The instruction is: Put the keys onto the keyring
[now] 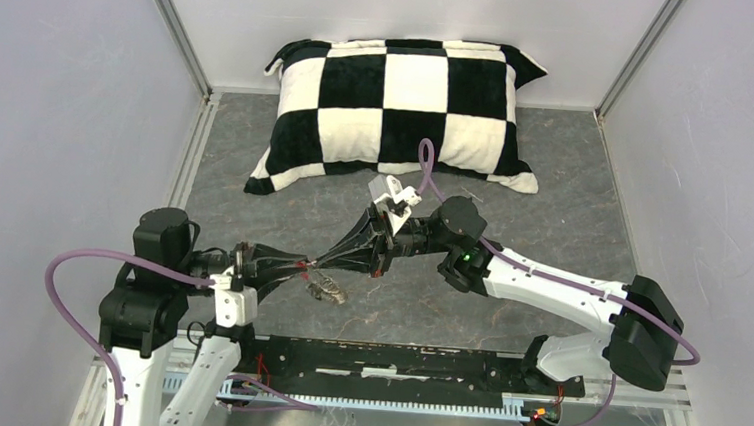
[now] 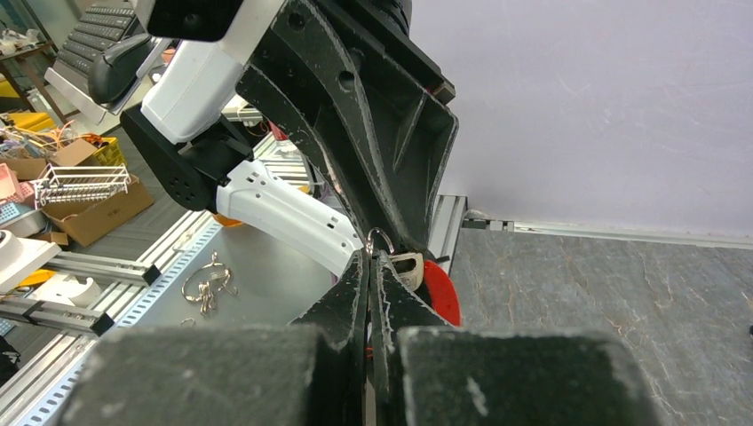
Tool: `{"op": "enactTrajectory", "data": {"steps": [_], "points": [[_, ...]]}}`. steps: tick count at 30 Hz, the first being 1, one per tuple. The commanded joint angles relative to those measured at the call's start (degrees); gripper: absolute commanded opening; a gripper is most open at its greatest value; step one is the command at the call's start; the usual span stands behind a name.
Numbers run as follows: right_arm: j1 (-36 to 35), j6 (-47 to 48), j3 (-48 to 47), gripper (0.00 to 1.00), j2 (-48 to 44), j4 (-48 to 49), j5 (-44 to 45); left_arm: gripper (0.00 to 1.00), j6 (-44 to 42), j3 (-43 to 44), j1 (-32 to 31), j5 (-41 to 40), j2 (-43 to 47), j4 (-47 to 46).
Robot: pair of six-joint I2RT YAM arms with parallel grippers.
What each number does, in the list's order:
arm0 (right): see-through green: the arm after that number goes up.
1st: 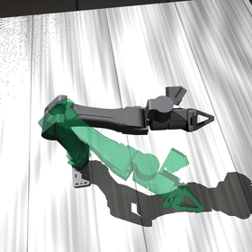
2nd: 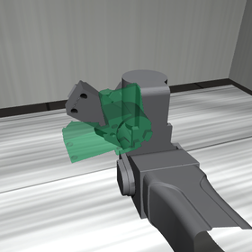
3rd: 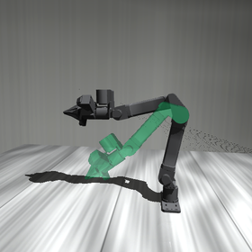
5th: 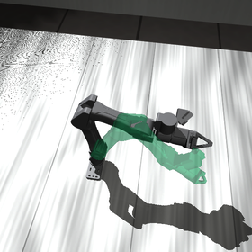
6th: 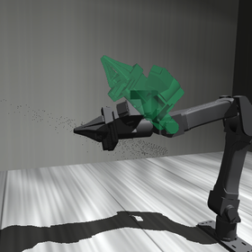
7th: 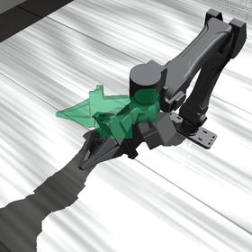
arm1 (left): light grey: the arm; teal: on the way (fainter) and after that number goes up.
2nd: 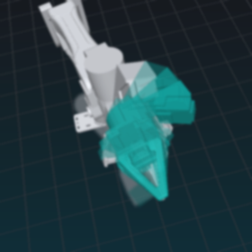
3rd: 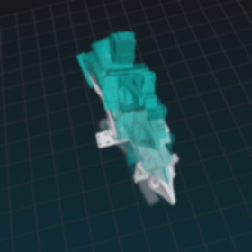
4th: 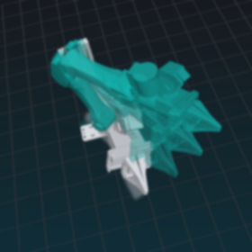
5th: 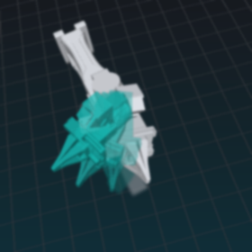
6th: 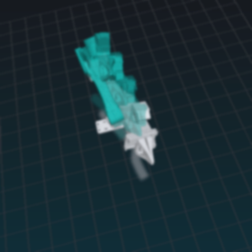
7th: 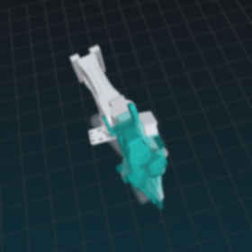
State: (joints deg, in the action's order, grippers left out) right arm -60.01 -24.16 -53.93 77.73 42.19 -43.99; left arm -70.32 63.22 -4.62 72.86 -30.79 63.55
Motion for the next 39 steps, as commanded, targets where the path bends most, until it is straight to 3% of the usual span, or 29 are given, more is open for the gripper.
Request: {"op": "enactTrajectory", "data": {"steps": [1, 8, 17, 25, 34, 39], "points": [[-0.3, 0.4, -3.2, 0.0, -1.2, 2.0, -0.9, 0.24, -6.3, 1.9, 0.0, 0.9, -0.6, 2.4], [-0.3, 0.2, -3.4, 0.0, -1.0, 1.6, -0.8, 0.08, -9.3, 1.6, 0.1, 1.0, 0.4, 2.4], [-0.2, -0.3, -3.1, 0.0, -1.0, 1.8, 0.1, 0.03, -9.4, 0.1, 0.1, 0.9, 2.5, 0.3], [-0.8, -8.1, -2.0, 0.0, 1.0, 12.6, 1.9, 0.02, -13.9, -3.0, 0.1, 1.5, 5.9, 0.1], [-2.4, -6.6, -1.2, 0.0, 0.7, 11.9, 5.7, 0.02, -18.1, -5.3, 0.2, 0.4, 8.1, 0.1], [-2.4, -3.2, -0.2, 0.0, -0.9, 8.1, 7.2, 0.34, -18.6, -5.1, 0.2, -0.6, 8.8, 0.3]]}}
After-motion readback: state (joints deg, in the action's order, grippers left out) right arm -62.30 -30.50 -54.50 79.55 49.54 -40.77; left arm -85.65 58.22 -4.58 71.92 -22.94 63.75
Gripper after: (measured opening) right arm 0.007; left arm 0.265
